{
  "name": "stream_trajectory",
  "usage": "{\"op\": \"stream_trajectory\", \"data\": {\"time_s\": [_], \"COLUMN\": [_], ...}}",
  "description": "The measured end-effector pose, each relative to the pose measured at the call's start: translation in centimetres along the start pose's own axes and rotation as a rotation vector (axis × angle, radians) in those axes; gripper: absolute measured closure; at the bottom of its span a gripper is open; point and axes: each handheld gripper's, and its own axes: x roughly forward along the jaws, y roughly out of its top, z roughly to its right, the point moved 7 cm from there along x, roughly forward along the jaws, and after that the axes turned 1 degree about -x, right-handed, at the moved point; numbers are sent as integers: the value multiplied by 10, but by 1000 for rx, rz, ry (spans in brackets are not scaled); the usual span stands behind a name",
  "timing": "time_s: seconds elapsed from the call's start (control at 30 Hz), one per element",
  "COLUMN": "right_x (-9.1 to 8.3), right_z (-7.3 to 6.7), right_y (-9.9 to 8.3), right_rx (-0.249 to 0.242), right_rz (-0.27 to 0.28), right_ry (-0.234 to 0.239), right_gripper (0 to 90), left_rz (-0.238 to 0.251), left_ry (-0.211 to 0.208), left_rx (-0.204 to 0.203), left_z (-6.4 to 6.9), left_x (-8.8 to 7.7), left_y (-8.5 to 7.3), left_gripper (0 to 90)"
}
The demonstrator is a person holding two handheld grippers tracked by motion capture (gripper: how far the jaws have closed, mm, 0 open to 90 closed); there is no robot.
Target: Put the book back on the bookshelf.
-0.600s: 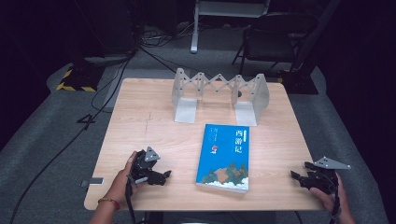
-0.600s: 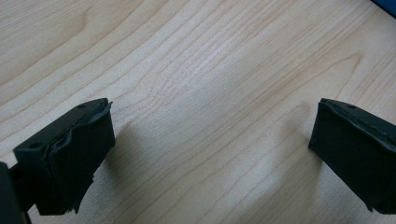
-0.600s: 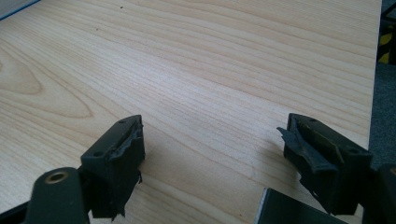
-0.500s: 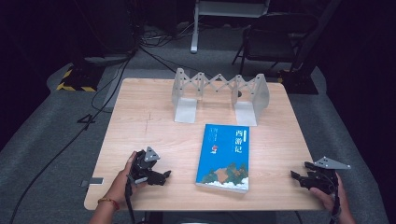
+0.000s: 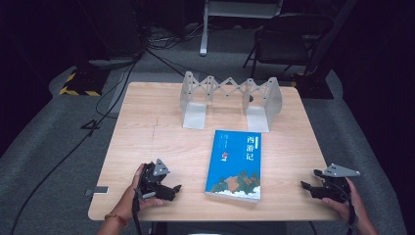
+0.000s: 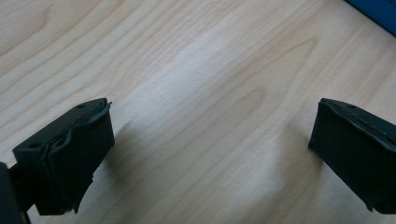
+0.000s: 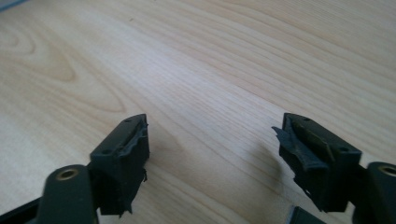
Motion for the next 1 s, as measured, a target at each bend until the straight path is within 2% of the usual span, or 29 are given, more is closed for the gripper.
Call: {"op": "stream_trajectory", "data": {"time_s": [0.03, 0.07, 0.1, 0.13, 0.23, 0.3, 0.33, 0.4, 0.43, 0.57, 0.67, 0.83, 0.87, 0.97, 1.0], "right_x": [0, 0, 2, 3, 12, 17, 17, 25, 31, 41, 50, 59, 64, 61, 61], "right_z": [0, -5, -17, -22, -43, -51, -51, -60, -66, -75, -80, -86, -87, -85, -84], "right_y": [0, 5, 14, 18, 35, 45, 45, 58, 67, 83, 94, 101, 102, 102, 101], "right_rx": [0, -33, -68, -88, -180, -203, -203, -223, -257, -294, -299, -315, -311, -272, -277], "right_rz": [0, -10, 11, 8, 12, 14, 14, -2, -2, -5, -7, -17, -28, 0, 2], "right_ry": [0, 16, 75, 88, 139, 175, 175, 206, 204, 227, 254, 255, 235, 261, 260], "right_gripper": [262, 262, 256, 238, 222, 220, 220, 221, 227, 244, 242, 238, 206, 239, 236], "left_rz": [0, -2, 0, -4, -1, -5, -5, -5, -5, -4, -5, -6, -7, -4, -5], "left_ry": [0, -12, -25, -42, -60, -86, -86, -99, -108, -132, -139, -137, -136, -147, -149], "left_rx": [0, 12, 21, 41, 65, 94, 94, 107, 115, 145, 154, 151, 152, 161, 162], "left_z": [0, 5, 11, 19, 34, 42, 42, 50, 54, 63, 66, 68, 68, 69, 69], "left_x": [0, 1, 3, 5, 11, 14, 14, 18, 20, 27, 30, 36, 37, 39, 39], "left_y": [0, 1, 2, 5, 11, 14, 14, 19, 20, 28, 32, 39, 40, 42, 42], "left_gripper": [2, 2, 2, 2, 2, 2, 2, 2, 2, 2, 2, 2, 1, 0, 0]}}
